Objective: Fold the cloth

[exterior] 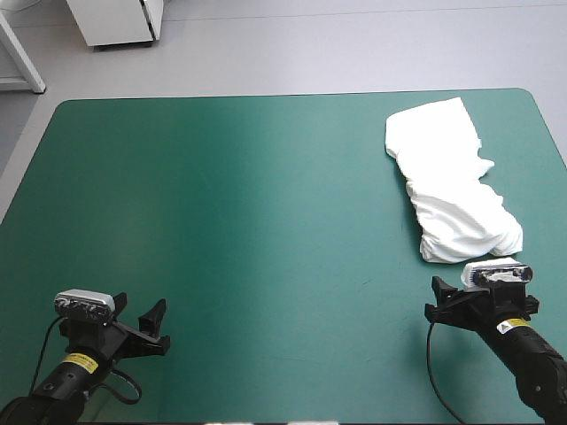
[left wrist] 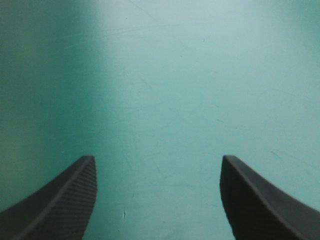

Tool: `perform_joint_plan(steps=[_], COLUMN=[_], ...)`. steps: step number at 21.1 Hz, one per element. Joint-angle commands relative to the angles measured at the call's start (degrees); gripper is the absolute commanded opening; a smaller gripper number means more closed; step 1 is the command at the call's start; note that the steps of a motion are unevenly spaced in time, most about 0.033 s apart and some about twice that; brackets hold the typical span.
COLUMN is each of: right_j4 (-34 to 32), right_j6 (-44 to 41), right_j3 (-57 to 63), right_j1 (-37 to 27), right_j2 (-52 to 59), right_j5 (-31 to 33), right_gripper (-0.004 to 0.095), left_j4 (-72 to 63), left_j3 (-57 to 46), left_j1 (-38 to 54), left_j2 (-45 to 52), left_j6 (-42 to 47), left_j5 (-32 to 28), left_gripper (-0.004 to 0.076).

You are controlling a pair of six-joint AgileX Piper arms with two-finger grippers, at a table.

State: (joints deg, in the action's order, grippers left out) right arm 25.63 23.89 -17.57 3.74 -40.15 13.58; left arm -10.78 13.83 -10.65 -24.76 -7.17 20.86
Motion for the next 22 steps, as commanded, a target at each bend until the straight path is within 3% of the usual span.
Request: perform_joint_plan(steps=[1, 7, 9, 11, 13, 15, 17, 22], right_j4=[-0.1, -2.3, -4.3, -11.0, -22.6, -28.7, -30.4, -31.2], right_j6=[0.0, -0.1, -4.2, -11.9, -21.2, -26.0, -26.6, -27.5], right_j3=[-3.1, -5.3, -7.1, -12.5, -22.9, -33.3, -43.6, -64.2], right_j1=[0.1, 0.1, 0.1, 0.1, 0.1, 0.1, 0.1, 0.1], right_j2=[0.2, 0.2, -0.4, -3.3, -10.6, -19.4, -28.5, -49.3], right_j5=[-1.6, -1.7, -1.7, -0.9, 3.4, 10.4, 16.0, 21.9], right_gripper=[0.0656, 0.0656, 0.0657, 0.0657, 0.0657, 0.0657, 0.0657, 0.0657], left_j4=[-0.4, -0.4, -0.4, -0.4, -0.4, -0.2, -0.2, -0.2], left_j3=[2.1, 4.3, 5.8, 8.4, 12.4, 14.8, 16.2, 17.2], left_j1=[-0.4, -0.4, -0.4, -0.4, -0.4, -0.4, -0.4, -0.4], left_j2=[-0.6, -2.3, -4.6, -7.5, -10.6, -12.2, -12.3, -12.3], left_j6=[0.4, 0.4, 0.5, 0.8, 0.9, -1.4, -1.6, -2.6], left_j5=[-4.3, -4.0, -2.8, -0.5, 0.8, 0.9, 0.5, 0.2], left_gripper=[0.0511, 0.0511, 0.0511, 0.0511, 0.0511, 0.0511, 0.0511, 0.0511])
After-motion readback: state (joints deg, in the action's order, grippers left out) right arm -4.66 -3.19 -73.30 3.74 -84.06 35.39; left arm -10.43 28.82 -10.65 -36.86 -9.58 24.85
